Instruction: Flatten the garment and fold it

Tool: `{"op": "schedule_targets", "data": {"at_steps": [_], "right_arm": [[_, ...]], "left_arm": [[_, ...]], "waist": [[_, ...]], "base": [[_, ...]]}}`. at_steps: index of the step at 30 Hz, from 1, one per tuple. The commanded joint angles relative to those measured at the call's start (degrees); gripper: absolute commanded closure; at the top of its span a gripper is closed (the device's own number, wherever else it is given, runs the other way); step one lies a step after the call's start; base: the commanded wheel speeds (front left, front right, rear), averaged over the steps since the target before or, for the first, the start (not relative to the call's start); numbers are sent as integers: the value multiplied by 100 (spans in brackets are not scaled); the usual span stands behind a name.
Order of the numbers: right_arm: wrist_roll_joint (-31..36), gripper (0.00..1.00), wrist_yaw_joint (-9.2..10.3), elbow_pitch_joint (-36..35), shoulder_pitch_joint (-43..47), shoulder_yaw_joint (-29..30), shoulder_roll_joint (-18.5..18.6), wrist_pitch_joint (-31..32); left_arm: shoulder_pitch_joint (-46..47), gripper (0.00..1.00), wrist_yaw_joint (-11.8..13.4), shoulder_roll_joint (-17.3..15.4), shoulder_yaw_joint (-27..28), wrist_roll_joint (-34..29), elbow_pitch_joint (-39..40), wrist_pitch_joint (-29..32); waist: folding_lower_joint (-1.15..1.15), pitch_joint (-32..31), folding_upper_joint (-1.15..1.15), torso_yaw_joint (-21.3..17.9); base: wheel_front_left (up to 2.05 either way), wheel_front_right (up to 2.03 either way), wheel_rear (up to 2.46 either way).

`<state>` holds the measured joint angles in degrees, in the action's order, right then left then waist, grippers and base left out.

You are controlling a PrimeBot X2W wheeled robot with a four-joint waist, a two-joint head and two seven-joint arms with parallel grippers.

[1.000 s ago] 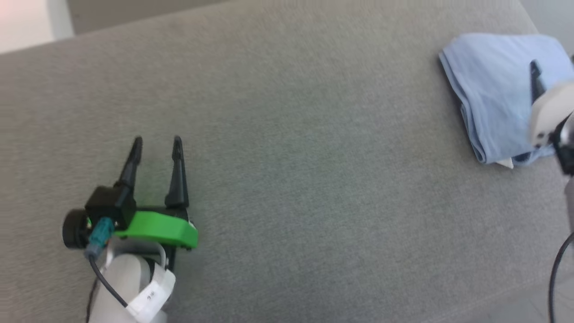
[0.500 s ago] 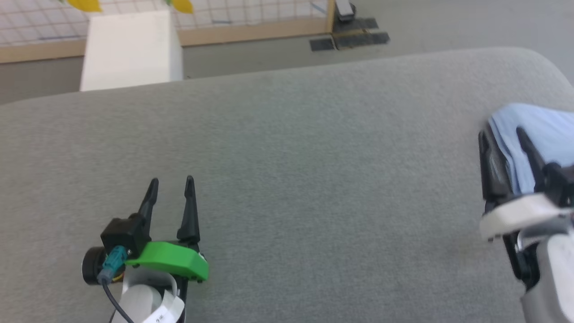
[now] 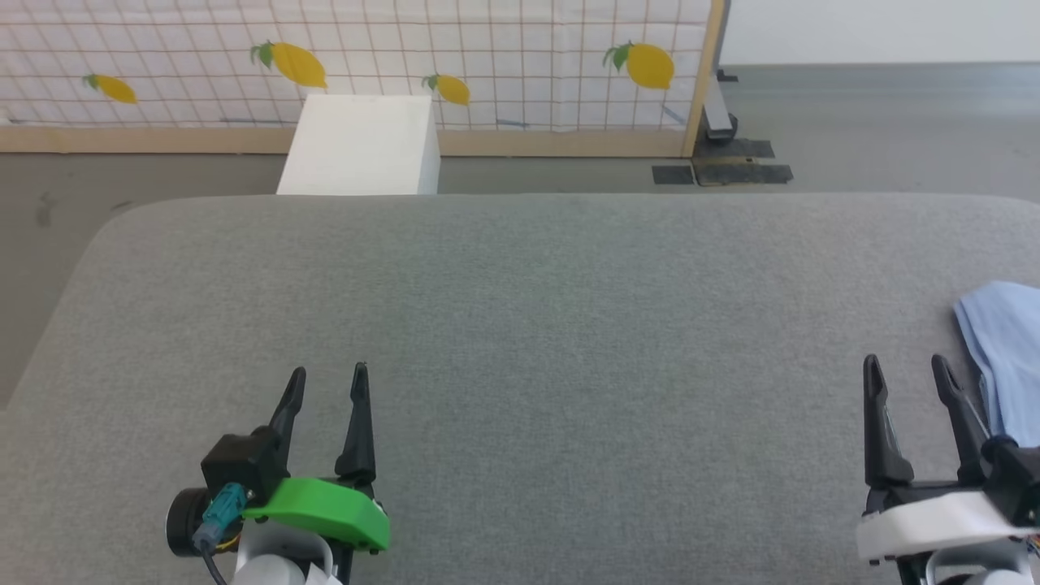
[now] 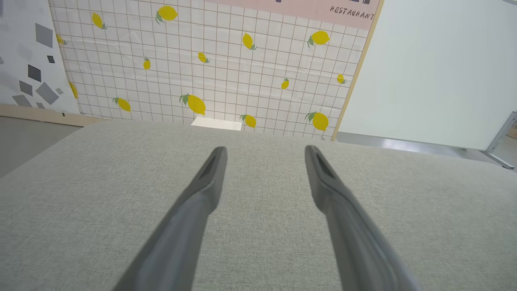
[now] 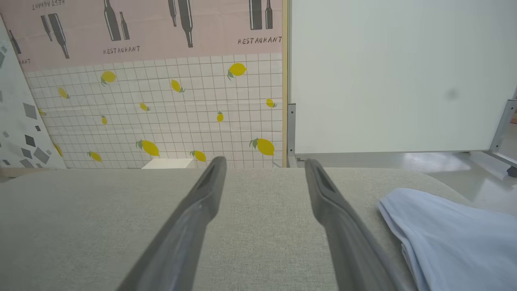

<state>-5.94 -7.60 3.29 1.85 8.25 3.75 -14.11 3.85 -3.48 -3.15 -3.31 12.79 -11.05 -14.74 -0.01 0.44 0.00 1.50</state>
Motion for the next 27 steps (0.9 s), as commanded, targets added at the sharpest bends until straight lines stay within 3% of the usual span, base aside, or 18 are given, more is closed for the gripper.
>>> {"op": "schedule_targets", "data": {"at_steps": [1,14,15,27], "right_arm": [[41,0,11,-77,119,33,-39,41],[-40,0,11,-315,316,-1,-86,164],[-15,100,0,-277,230,5,-69,157],[2,100,0,-273,217,-16,-68,194]], "left_arm": [[-102,0,19,25,-20,55,10,-25],[-196,0,75,26,-68,141,17,-26],[-114,100,55,1,-69,90,21,4],[-121,100,63,1,-71,49,56,46]], "waist": [[1,-78,0,85],[1,-85,0,64],[1,-84,0,64],[1,-83,0,55]], "base": [[0,0,0],[0,0,0],[0,0,0],[0,0,0]]}}
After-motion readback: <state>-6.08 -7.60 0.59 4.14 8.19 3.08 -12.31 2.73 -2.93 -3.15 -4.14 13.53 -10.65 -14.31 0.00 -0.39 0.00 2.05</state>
